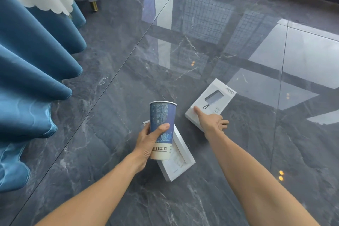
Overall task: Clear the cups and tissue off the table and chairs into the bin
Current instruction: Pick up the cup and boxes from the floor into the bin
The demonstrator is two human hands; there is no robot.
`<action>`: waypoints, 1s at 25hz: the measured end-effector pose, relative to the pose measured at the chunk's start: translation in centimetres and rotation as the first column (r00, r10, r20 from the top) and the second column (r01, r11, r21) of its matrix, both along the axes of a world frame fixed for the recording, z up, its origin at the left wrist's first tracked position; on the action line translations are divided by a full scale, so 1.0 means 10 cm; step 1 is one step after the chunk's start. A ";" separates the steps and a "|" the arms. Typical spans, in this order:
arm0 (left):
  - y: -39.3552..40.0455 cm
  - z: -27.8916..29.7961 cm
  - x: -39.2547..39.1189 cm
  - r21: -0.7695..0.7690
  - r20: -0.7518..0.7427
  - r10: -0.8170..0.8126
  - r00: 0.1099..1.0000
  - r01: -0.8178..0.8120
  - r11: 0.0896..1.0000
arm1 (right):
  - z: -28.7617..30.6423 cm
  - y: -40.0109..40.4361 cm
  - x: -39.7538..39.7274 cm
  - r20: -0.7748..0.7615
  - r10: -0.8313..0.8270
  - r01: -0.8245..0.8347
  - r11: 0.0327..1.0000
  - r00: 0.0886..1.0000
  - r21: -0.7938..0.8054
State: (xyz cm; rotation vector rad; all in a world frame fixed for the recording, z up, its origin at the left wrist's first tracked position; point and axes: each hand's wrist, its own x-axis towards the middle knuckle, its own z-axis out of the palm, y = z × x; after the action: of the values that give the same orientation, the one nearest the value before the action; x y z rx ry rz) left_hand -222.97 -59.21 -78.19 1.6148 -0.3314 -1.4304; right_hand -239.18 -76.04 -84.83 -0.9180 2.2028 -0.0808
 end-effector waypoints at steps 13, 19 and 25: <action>0.09 0.34 0.03 0.060 0.003 0.012 1.000 -0.012 0.998 | 0.56 0.37 -0.47 0.563 -0.059 0.145 0.983 0.824 -0.110; 0.50 1.95 -0.08 0.120 0.009 0.010 1.000 -0.011 0.993 | 2.24 1.04 -0.83 0.575 -0.110 0.099 0.994 0.811 0.050; 1.12 3.92 -0.10 0.233 0.133 0.071 0.989 -0.101 0.967 | 4.70 1.71 -0.82 0.700 -0.047 -0.088 0.984 0.712 0.155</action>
State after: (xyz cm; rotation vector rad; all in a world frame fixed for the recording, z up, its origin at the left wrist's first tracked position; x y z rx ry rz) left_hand -224.02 -48.06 -39.02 1.8947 -0.1608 -1.3469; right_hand -247.35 -58.97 -37.87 -0.6564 1.4484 -0.1882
